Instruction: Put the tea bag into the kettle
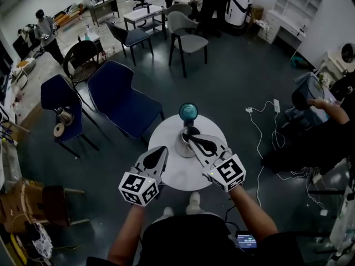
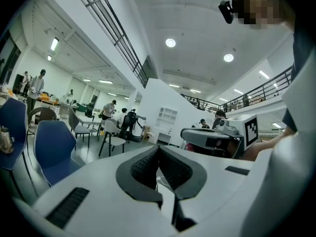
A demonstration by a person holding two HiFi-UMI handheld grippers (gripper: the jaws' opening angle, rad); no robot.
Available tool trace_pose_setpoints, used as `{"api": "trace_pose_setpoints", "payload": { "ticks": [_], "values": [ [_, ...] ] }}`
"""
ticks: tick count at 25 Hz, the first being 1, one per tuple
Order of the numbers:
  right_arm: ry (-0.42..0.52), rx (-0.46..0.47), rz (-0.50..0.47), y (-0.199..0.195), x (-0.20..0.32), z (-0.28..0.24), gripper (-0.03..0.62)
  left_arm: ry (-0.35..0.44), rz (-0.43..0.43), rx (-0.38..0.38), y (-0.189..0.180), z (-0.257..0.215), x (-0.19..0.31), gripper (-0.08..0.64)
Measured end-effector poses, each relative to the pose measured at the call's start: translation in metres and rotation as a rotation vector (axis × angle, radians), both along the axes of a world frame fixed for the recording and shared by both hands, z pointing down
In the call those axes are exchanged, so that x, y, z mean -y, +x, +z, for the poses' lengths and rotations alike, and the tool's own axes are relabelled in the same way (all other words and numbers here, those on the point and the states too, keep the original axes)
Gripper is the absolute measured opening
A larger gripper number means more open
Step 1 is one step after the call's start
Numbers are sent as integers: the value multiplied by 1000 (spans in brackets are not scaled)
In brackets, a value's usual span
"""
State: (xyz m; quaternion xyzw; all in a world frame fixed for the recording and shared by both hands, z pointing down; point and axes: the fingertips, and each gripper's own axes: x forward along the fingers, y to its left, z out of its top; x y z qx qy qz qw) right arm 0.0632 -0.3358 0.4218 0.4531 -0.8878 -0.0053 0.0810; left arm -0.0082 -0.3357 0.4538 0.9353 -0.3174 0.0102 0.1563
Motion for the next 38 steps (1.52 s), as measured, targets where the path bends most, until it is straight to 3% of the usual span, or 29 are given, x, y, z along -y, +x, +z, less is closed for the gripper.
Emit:
{"api": "trace_pose_setpoints", "payload": {
  "ticks": [5, 18, 38],
  "values": [
    [51, 66, 11, -3, -26, -14, 17, -9, 45, -21, 1, -2, -21, 15],
    [52, 27, 97, -19, -73, -17, 18, 2, 126, -65, -7, -18, -59, 15],
    [67, 67, 146, -70, -119, -19, 18, 85, 197, -21, -49, -27, -113, 15]
  ]
}}
